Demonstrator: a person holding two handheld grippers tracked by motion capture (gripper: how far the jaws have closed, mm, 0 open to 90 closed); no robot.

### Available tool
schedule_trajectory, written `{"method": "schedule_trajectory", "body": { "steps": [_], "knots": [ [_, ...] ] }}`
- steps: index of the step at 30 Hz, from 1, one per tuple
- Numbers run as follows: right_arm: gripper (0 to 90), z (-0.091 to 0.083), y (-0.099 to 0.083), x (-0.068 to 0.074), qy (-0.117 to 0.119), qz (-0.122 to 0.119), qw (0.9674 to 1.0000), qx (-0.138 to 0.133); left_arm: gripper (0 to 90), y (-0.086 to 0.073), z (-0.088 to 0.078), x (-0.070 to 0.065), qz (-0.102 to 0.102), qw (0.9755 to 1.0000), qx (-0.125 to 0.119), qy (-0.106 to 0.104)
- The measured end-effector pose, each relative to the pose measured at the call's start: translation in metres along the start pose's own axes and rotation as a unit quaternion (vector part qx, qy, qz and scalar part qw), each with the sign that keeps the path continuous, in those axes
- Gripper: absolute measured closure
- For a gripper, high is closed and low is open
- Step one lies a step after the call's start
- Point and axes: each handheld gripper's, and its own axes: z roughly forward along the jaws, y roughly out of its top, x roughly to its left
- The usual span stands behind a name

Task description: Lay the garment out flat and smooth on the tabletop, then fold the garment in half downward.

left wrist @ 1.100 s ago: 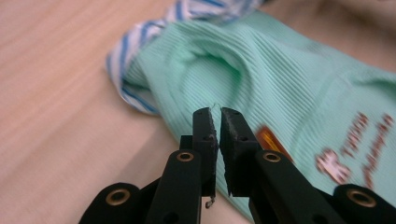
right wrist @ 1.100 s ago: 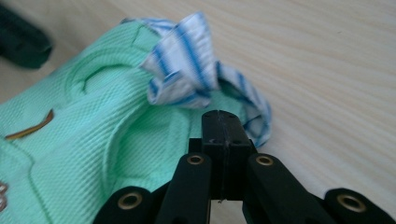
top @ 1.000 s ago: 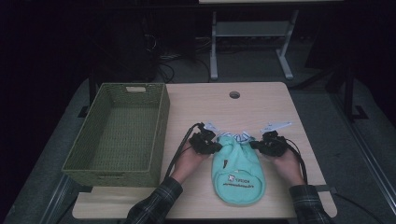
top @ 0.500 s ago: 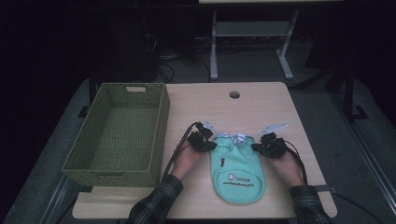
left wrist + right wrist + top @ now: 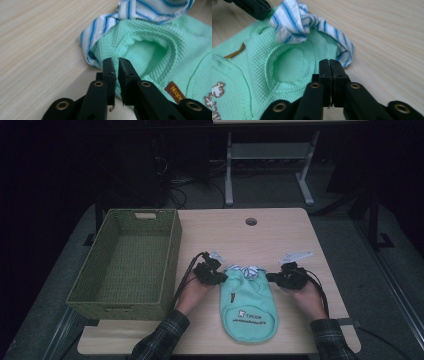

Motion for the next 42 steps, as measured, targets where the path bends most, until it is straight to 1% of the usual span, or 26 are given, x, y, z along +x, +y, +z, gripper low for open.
{"method": "schedule_trajectory", "body": {
  "steps": [2,5,7,8,9,10,11,13,15,17,19,20,22,23,25,26,27,29,30,31,33,36,37,39,42],
  "knots": [
    [81.4,-0.001,0.003,-0.003,0.003,-0.001,1.0,-0.001,78.7,0.003,-0.003,0.002,-0.004,1.0,-0.007,0.0],
    [75.8,0.0,0.008,-0.007,0.009,-0.004,1.0,0.001,73.3,0.006,-0.004,0.006,-0.008,0.9999,-0.008,-0.003],
    [73.8,-0.001,0.013,-0.009,0.003,-0.01,0.9999,-0.002,69.4,0.009,-0.003,0.009,-0.01,0.9999,-0.009,-0.007],
    [73.6,-0.001,0.015,-0.01,0.002,-0.012,0.9999,-0.006,67.5,0.01,-0.002,0.01,-0.016,0.9998,-0.012,-0.008],
    [72.4,-0.001,0.017,-0.011,0.002,-0.013,0.9999,-0.005,66.0,0.011,-0.002,0.012,-0.013,0.9998,-0.01,-0.007],
    [71.2,-0.001,0.019,-0.012,0.0,-0.015,0.9998,-0.009,64.6,0.012,-0.001,0.014,-0.016,0.9998,-0.014,-0.007],
    [71.3,0.0,0.021,-0.012,0.002,-0.011,0.9999,-0.008,63.3,0.013,-0.001,0.015,-0.019,0.9997,-0.016,-0.005],
    [71.3,0.002,0.026,-0.015,0.004,-0.013,0.9999,-0.008,61.9,0.015,0.001,0.019,-0.024,0.9995,-0.021,-0.005],
    [71.3,0.004,0.029,-0.016,0.006,-0.015,0.9999,-0.005,61.2,0.017,0.002,0.023,-0.022,0.9996,-0.02,-0.005],
    [70.8,0.007,0.032,-0.017,0.009,-0.014,0.9999,-0.003,60.6,0.019,0.004,0.025,-0.026,0.9994,-0.025,-0.003],
    [69.8,0.01,0.035,-0.018,0.013,-0.014,0.9998,-0.002,59.2,0.021,0.005,0.027,-0.025,0.9993,-0.026,-0.004],
    [69.6,0.012,0.035,-0.018,0.014,-0.014,0.9998,-0.006,58.3,0.022,0.006,0.027,-0.026,0.9993,-0.026,-0.003],
    [68.5,0.015,0.037,-0.02,0.02,-0.009,0.9998,0.0,57.0,0.024,0.007,0.028,-0.024,0.9993,-0.029,-0.004],
    [67.8,0.017,0.037,-0.021,0.02,-0.012,0.9997,0.0,56.6,0.025,0.008,0.029,-0.02,0.9995,-0.025,-0.004],
    [67.0,0.019,0.038,-0.023,0.022,-0.011,0.9997,-0.001,55.0,0.026,0.011,0.029,-0.02,0.9994,-0.026,-0.008],
    [66.6,0.02,0.039,-0.023,0.025,-0.004,0.9997,-0.001,54.5,0.026,0.012,0.029,-0.022,0.9993,-0.03,-0.007],
    [66.0,0.021,0.039,-0.024,0.026,-0.002,0.9996,-0.002,54.2,0.026,0.013,0.029,-0.021,0.9993,-0.03,-0.008],
    [65.1,0.023,0.04,-0.026,0.029,-0.003,0.9996,-0.002,53.4,0.026,0.016,0.03,-0.017,0.9995,-0.024,-0.008],
    [64.6,0.024,0.04,-0.027,0.032,-0.001,0.9995,-0.003,52.9,0.025,0.017,0.03,-0.012,0.9997,-0.018,-0.007],
    [64.5,0.025,0.04,-0.027,0.035,0.006,0.9994,0.0,52.5,0.025,0.018,0.031,-0.012,0.9997,-0.018,-0.008],
    [63.6,0.027,0.04,-0.029,0.038,0.001,0.9993,0.001,51.5,0.024,0.021,0.032,-0.012,0.9998,-0.013,-0.009],
    [62.4,0.032,0.038,-0.03,0.045,0.006,0.999,0.006,49.9,0.022,0.025,0.034,-0.008,0.9999,-0.002,-0.008],
    [62.0,0.033,0.038,-0.031,0.046,0.004,0.9989,0.009,49.5,0.022,0.026,0.034,-0.009,0.9999,0.0,-0.008],
    [62.0,0.037,0.035,-0.031,0.05,0.01,0.9986,0.016,49.2,0.021,0.028,0.034,-0.007,0.9999,0.008,-0.007],
    [61.5,0.041,0.031,-0.033,0.054,0.006,0.9984,0.018,49.3,0.021,0.029,0.033,0.002,0.9999,0.012,-0.002]
  ]
}}
